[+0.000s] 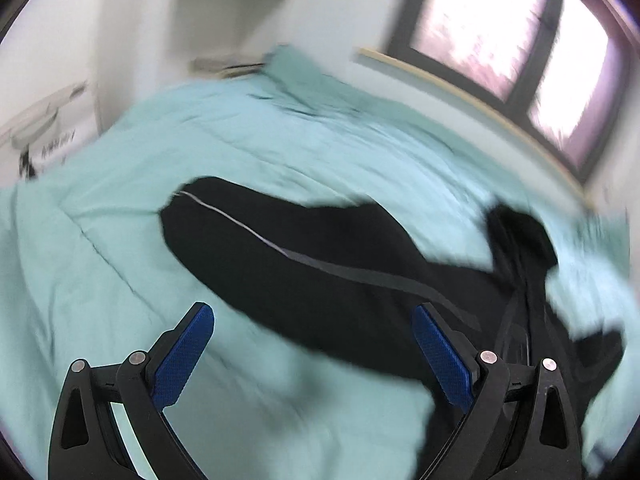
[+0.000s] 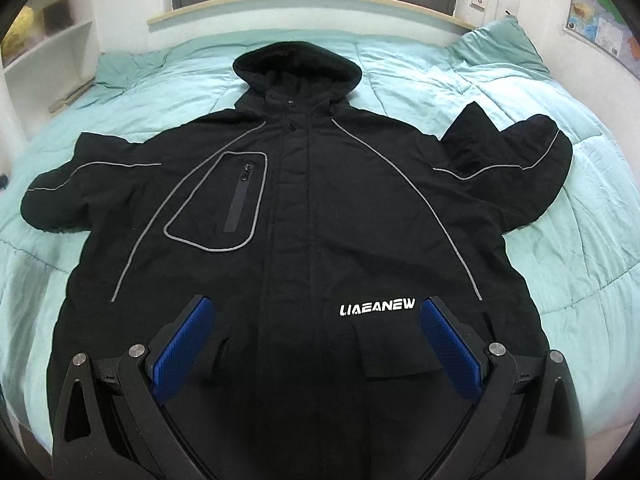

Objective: Fold large clothes
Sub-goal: 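Grasp the cuff of the black jacket sleeve with the left tool, then lift the sleeve and fold it across the jacket body with the left tool, then release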

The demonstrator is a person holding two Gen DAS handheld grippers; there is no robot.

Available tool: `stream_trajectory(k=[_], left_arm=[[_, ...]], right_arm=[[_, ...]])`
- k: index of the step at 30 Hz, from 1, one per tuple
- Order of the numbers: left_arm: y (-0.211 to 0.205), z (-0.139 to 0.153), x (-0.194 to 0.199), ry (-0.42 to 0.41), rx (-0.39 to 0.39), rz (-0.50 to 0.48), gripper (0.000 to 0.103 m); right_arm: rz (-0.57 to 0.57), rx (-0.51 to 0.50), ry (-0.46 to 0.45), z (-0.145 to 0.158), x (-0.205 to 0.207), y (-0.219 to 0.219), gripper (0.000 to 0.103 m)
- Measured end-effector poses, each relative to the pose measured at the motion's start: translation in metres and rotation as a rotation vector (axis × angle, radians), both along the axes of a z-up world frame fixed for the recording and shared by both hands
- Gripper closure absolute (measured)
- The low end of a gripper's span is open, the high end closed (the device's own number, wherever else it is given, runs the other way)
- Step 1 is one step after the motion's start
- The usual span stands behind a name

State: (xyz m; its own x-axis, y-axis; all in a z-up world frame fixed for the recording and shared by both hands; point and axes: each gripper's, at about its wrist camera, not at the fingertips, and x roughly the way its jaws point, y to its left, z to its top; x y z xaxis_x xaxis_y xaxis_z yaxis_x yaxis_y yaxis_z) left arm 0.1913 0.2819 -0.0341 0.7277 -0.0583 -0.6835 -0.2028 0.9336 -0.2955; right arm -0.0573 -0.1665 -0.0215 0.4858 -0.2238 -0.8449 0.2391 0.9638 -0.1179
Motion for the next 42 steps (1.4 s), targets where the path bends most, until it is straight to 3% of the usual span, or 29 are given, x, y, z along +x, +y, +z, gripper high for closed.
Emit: stream_trajectory(k=[3, 8, 14, 15, 17, 19, 20, 21, 24, 26, 27, 29, 30, 32, 34, 38, 42], left_arm=[[0.062, -0.025, 0.035, 0.037, -0.091, 0.105, 0.004], [0.123, -0.073, 0.072, 0.086, -0.201, 0.227, 0.004], [0.146, -0.112, 0.107, 0.121, -0.280, 0.231, 0.004], [0.151, -0.116, 0.113, 0.121, -0.282, 0.232, 0.008], [0.148, -0.122, 0.121, 0.115, -0.263, 0.216, 0.024], [0.138, -0.123, 0.126, 0.134, -0.210, 0.197, 0.064], [0.132, -0.119, 0.124, 0.118, -0.159, 0.195, 0.077], [0.128, -0.114, 0.121, 0.101, -0.127, 0.190, 0.083], [0.119, -0.082, 0.094, 0.011, -0.049, 0.240, 0.086], [0.121, -0.056, 0.067, -0.047, 0.007, 0.329, 0.086], [0.125, -0.052, 0.058, -0.051, -0.008, 0.350, 0.086], [0.135, -0.060, 0.060, 0.032, -0.041, 0.388, 0.087], [0.135, -0.072, 0.068, 0.103, -0.014, 0.395, 0.087], [0.127, -0.094, 0.076, 0.185, 0.058, 0.368, 0.089], [0.117, -0.102, 0.072, 0.169, 0.118, 0.313, 0.090], [0.093, -0.064, 0.048, -0.011, 0.114, 0.153, 0.090], [0.039, -0.006, 0.024, -0.185, 0.151, -0.034, 0.090]], right_arm=[[-0.010, -0.002, 0.018, -0.008, 0.007, -0.004, 0.000], [-0.012, -0.021, 0.057, -0.023, 0.019, -0.005, 0.000], [0.000, -0.058, 0.083, -0.034, 0.028, -0.003, 0.000], [0.001, -0.064, 0.088, -0.037, 0.030, -0.002, 0.000], [0.006, -0.075, 0.105, -0.042, 0.033, 0.000, 0.000], [0.013, -0.084, 0.118, -0.045, 0.034, 0.003, 0.000], [0.016, -0.091, 0.122, -0.046, 0.035, 0.005, 0.000], [0.019, -0.097, 0.124, -0.047, 0.035, 0.006, 0.000], [0.034, -0.118, 0.115, -0.044, 0.037, 0.011, 0.000], [0.040, -0.124, 0.099, -0.040, 0.039, 0.014, 0.000], [0.045, -0.122, 0.087, -0.037, 0.040, 0.015, 0.000], [0.058, -0.096, 0.067, -0.036, 0.044, 0.016, 0.000], [0.063, -0.074, 0.063, -0.039, 0.047, 0.015, 0.000], [0.046, -0.063, 0.094, -0.054, 0.057, 0.012, 0.000], [0.044, -0.041, 0.129, -0.070, 0.061, 0.010, 0.000], [0.035, 0.057, 0.236, -0.105, 0.067, -0.001, 0.000], [0.025, 0.064, 0.202, -0.094, 0.065, -0.006, 0.000]])
